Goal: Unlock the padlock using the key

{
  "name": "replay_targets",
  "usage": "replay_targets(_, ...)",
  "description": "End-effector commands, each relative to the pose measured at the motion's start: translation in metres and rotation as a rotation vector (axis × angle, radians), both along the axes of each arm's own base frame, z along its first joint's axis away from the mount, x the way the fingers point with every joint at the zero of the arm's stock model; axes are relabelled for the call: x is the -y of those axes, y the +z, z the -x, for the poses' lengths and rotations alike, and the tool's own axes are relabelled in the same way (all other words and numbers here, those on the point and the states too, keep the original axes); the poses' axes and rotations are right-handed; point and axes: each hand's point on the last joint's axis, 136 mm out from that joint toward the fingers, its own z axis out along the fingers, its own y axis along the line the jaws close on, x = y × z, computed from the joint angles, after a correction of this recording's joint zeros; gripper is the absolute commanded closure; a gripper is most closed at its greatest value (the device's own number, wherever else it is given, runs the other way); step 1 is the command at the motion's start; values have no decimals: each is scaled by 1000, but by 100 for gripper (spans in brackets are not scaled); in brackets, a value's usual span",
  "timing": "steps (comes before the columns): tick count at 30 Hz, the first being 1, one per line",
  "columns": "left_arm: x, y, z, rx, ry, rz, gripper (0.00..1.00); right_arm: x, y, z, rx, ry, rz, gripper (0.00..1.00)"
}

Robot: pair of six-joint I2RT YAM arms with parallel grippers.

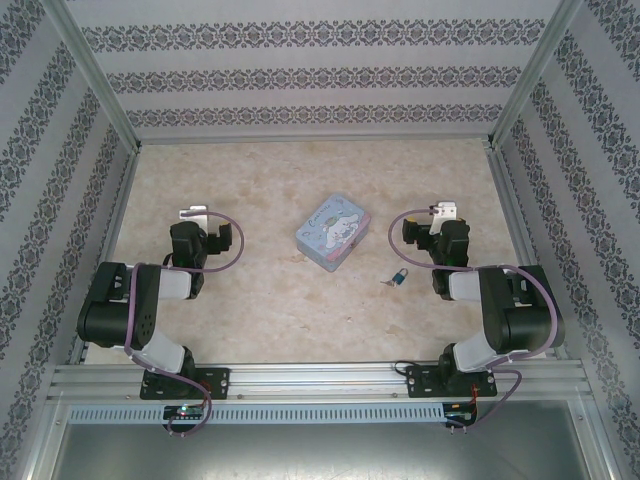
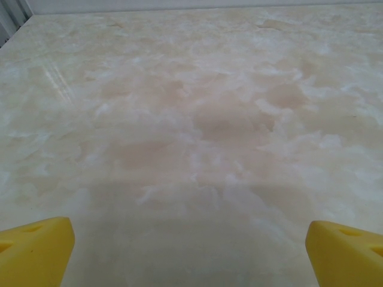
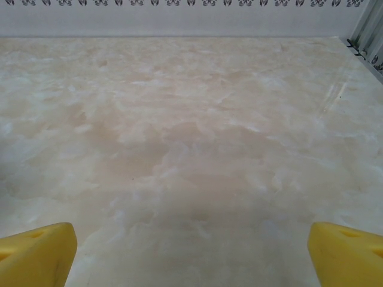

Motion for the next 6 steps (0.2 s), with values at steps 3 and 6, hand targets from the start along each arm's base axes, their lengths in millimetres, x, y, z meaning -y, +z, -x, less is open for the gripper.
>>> replay_targets(3,-2,6,-4,30,2,18,1,2,13,-7,42,1,-5,2)
replay_targets(6,-2,6,-3,31,2,15,1,2,15,-5,51,0,-2,2)
